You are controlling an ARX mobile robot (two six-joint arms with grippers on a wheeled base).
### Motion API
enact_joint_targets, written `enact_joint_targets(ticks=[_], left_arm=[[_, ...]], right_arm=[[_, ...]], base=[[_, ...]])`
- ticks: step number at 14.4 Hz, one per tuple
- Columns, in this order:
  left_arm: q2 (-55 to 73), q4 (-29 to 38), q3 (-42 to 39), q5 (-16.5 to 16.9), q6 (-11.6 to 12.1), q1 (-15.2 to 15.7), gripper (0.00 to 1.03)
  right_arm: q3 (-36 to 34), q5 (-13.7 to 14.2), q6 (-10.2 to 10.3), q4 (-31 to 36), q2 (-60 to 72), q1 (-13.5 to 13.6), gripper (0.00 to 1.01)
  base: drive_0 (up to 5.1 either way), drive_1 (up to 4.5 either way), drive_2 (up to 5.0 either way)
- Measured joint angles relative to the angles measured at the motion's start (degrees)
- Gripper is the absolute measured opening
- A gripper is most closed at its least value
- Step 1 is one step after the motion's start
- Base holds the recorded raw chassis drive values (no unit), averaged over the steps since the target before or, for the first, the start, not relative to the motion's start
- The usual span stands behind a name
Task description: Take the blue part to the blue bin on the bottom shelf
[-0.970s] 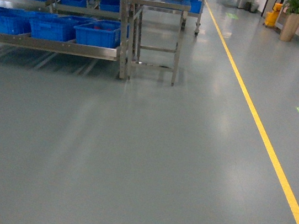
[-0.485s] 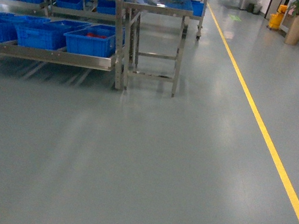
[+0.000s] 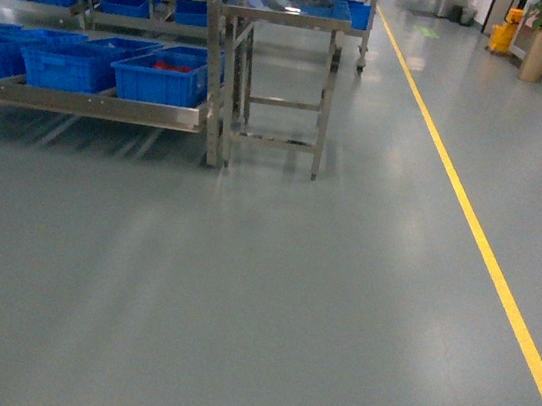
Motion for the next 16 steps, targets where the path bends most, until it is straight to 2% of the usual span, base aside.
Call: enact_joint_targets(ticks=[16], left_arm=[[0.1,-0.2,0.0,0.0,0.0,0.0,0.43]], right_arm=[[0.0,0.0,0.0,0.0,0.0,0.0,0.98]], base=[[0.0,4.1,-4.1]])
